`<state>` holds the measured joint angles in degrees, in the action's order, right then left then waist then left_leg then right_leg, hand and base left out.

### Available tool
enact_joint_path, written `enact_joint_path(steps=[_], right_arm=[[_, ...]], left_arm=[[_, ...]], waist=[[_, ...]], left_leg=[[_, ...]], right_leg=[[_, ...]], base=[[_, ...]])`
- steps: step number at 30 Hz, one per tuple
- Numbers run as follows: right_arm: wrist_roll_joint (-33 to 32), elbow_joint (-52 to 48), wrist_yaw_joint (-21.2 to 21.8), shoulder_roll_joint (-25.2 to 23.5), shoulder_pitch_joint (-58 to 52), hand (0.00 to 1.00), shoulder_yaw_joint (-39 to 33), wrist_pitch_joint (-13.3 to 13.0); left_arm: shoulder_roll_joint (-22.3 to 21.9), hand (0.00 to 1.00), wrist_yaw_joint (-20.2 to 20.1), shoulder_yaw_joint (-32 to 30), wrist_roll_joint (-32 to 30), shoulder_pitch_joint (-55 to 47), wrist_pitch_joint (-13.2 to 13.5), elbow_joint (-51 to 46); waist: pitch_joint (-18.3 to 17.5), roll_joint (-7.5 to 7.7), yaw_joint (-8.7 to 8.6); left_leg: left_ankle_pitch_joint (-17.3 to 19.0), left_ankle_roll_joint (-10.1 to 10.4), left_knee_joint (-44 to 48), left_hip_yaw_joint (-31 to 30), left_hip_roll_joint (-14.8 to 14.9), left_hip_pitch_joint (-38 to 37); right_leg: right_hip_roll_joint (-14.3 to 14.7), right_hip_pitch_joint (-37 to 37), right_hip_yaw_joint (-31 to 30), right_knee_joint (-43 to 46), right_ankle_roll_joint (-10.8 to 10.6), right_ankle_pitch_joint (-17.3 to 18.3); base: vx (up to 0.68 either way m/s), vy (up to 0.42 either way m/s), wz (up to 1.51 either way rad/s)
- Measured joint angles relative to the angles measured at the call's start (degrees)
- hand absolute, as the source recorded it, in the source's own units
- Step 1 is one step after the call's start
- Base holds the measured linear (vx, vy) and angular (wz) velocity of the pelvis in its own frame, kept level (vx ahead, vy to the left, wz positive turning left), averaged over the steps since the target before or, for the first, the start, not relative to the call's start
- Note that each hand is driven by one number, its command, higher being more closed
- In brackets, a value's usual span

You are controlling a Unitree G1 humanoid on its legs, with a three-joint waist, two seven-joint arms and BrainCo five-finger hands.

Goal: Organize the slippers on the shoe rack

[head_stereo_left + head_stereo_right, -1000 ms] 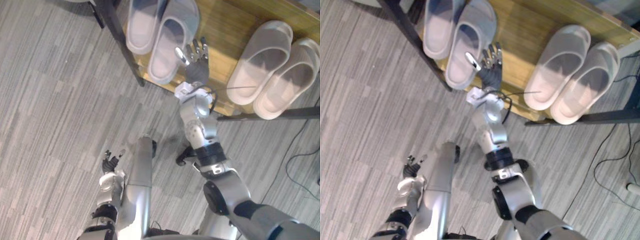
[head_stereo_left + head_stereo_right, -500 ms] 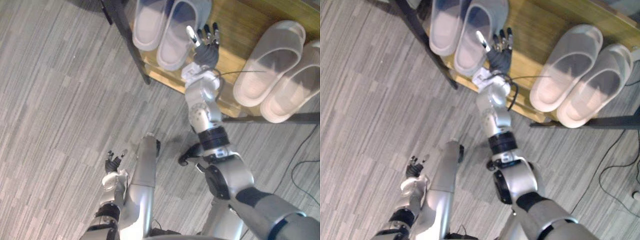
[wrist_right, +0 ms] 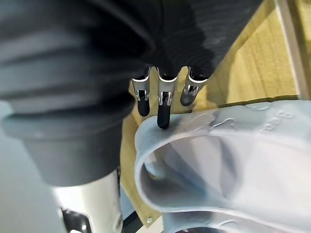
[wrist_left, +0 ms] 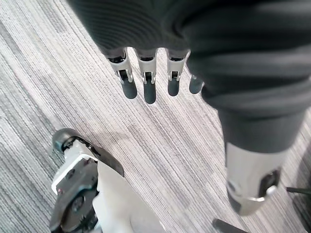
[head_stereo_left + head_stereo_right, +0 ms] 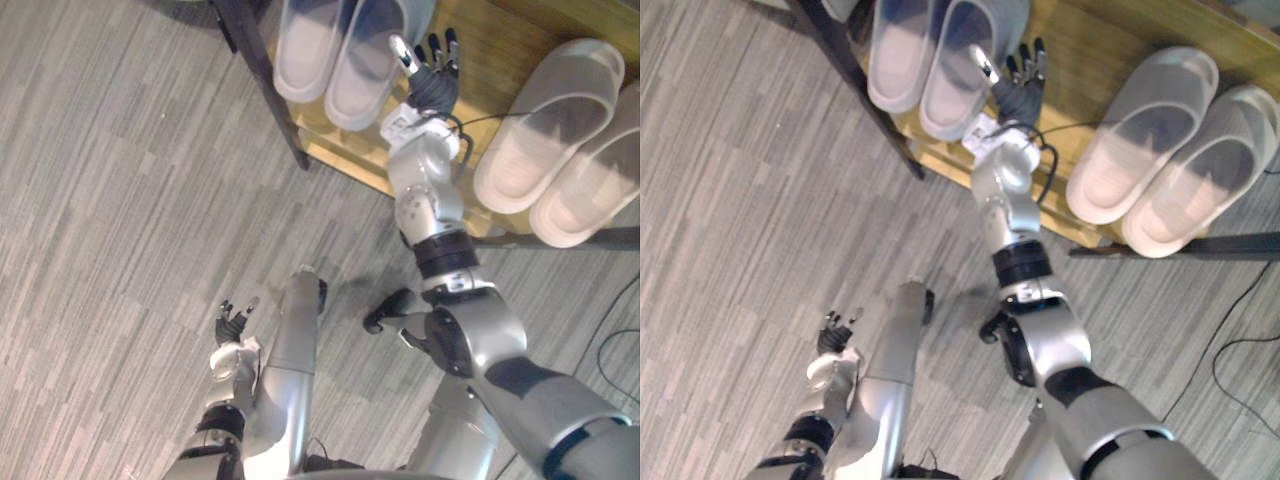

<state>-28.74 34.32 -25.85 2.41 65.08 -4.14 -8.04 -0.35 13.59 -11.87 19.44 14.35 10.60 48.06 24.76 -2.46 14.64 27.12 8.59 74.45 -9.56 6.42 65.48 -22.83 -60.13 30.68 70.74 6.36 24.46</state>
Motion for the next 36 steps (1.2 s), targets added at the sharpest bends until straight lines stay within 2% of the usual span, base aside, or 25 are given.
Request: enact_joint_path(steps=[2,4,7,9,10,11,13,15,16,19,21,24,27,30,31,36], right_arm=[[2.59,-2.24,-0.04,-0.03,-1.94,0.0,0.78,0.89],[8.04,-9.06,0.15,-0.18,-7.97,0.0,4.29,1.11],[11.22,-12.83,0.76,-0.69,-13.11,0.0,6.85,1.2],[14.44,-15.43,1.97,-1.64,-19.71,0.0,9.32,1.78],[15.14,-15.63,2.28,-1.8,-20.77,0.0,9.58,1.8],[17.29,-16.0,3.38,-2.3,-25.74,0.0,11.33,1.95],[18.7,-16.3,4.53,-2.4,-29.34,0.0,12.95,2.05],[21.9,-16.38,6.93,-2.42,-36.54,0.0,16.39,2.1],[22.31,-16.19,7.23,-2.44,-37.28,0.0,16.7,2.11],[26.76,-12.19,10.11,-2.2,-44.36,0.0,18.36,2.57],[28.84,-10.97,11.16,-1.85,-47.19,0.0,18.34,2.88],[33.41,-8.34,14.27,-0.03,-54.68,0.0,18.32,3.36],[36.35,-4.04,16.0,0.59,-59.6,0.0,17.6,3.5],[40.44,-0.37,16.59,1.17,-63.0,0.0,15.82,4.2],[43.09,2.54,16.84,1.51,-64.34,0.0,14.79,4.55],[45.68,9.96,17.08,2.52,-65.16,0.0,11.41,4.96]], left_arm=[[-0.39,0.0,-0.23,-0.04,0.46,-0.7,-0.01,-0.09],[-0.13,0.0,-0.23,-0.26,0.57,-2.48,0.18,-0.24],[0.32,0.0,-0.28,-0.62,0.51,-3.85,0.24,-0.34],[0.35,0.0,-0.59,0.73,0.3,-6.51,0.28,-1.13],[0.36,0.0,-0.71,0.89,0.25,-6.81,0.26,-1.23],[0.96,0.0,-1.8,2.74,-0.51,-8.2,0.16,-1.23],[1.2,0.0,-2.53,3.74,-1.58,-9.02,0.1,-1.13],[2.62,0.0,-2.83,6.81,-2.69,-10.11,-0.02,1.16],[2.88,0.0,-2.89,7.13,-2.88,-10.17,-0.05,1.31],[5.51,0.0,-4.07,11.08,-4.89,-10.51,-0.64,4.83],[5.66,0.0,-4.28,11.9,-6.07,-10.84,-1.11,5.75],[5.31,0.0,-5.1,13.13,-8.66,-13.41,-1.5,6.56],[5.0,0.0,-5.36,14.07,-10.64,-14.92,-2.28,7.3],[5.09,0.0,-6.12,14.33,-11.61,-15.62,-2.49,7.37],[5.2,0.0,-6.16,15.14,-12.81,-15.81,-2.52,7.36],[5.32,0.0,-6.2,17.03,-14.41,-15.59,-2.5,7.1]], waist=[[0.05,-0.1,-0.92],[0.06,-0.08,-1.99],[0.09,-0.01,-3.17],[0.09,0.03,-4.97],[0.07,0.06,-5.13],[0.01,0.34,-6.05],[-0.16,0.65,-6.59],[-1.88,1.89,-7.51],[-2.32,2.15,-7.64],[-5.37,4.98,-8.9],[-6.76,5.25,-9.32],[-10.18,4.87,-11.06],[-13.0,4.1,-11.43],[-14.69,3.66,-11.46],[-15.37,3.53,-11.51],[-15.92,2.96,-11.58]], left_leg=[[0.16,-0.28,-0.99,0.64,0.22,-3.05],[0.25,-0.79,-4.56,2.53,1.54,-8.94],[-0.53,-1.32,-8.88,4.61,2.4,-14.35],[-1.95,-1.29,-14.84,6.75,3.44,-21.59],[-2.15,-1.33,-15.81,7.02,3.63,-22.6],[-3.83,-1.25,-21.53,8.61,4.1,-28.37],[-5.26,-1.19,-25.82,9.78,4.04,-32.53],[-8.03,-1.24,-34.45,11.56,4.01,-39.19],[-8.35,-1.34,-35.39,11.72,3.96,-39.73],[-13.03,-1.49,-47.15,13.91,2.92,-47.86],[-14.35,-1.56,-50.78,14.3,2.48,-50.29],[-17.45,-2.07,-60.0,15.82,1.44,-57.83],[-19.15,-2.27,-65.93,17.19,0.94,-63.21],[-19.55,-2.34,-68.08,17.65,0.52,-66.04],[-19.56,-2.36,-68.41,17.62,0.01,-67.07],[-19.85,-2.82,-68.73,16.67,-1.01,-67.92]], right_leg=[[0.27,2.64,-0.28,-0.98,-0.09,-0.05],[1.67,7.28,-1.03,-4.47,-1.49,-1.0],[1.98,11.78,-0.68,-8.24,-2.33,-1.98],[3.58,18.07,-0.13,-14.4,-0.69,-4.58],[3.95,19.0,-0.09,-15.44,-0.65,-4.93],[5.48,23.9,0.05,-20.92,-0.86,-6.95],[6.36,27.18,0.02,-24.69,-1.16,-8.44],[8.73,32.53,-0.05,-32.91,-1.54,-11.83],[8.95,32.94,-0.05,-33.76,-1.57,-12.17],[10.94,38.93,-0.22,-43.53,-2.55,-16.15],[11.57,40.94,-0.1,-46.77,-3.07,-17.51],[13.19,47.43,-0.08,-55.38,-4.99,-21.03],[15.15,52.7,-0.43,-63.29,-6.04,-24.56],[16.44,57.07,-0.25,-69.46,-6.89,-27.37],[16.93,59.75,-0.05,-73.47,-7.37,-29.33],[16.82,62.0,0.58,-75.92,-7.74,-30.75]], base=[[-0.03,0.027,-0.06],[-0.02,0.032,-0.24],[0.03,0.024,-0.18],[0.08,0.02,-0.2],[0.08,0.014,-0.23],[0.09,0.005,-0.18],[0.1,0.002,-0.16],[0.11,0.016,-0.15],[0.11,0.024,-0.09],[0.14,0.025,-0.07],[0.14,0.043,-0.02],[0.17,0.091,-0.06],[0.11,0.078,-0.11],[0.09,0.085,0.0],[0.04,0.065,0.07],[0.0,0.068,0.1]])
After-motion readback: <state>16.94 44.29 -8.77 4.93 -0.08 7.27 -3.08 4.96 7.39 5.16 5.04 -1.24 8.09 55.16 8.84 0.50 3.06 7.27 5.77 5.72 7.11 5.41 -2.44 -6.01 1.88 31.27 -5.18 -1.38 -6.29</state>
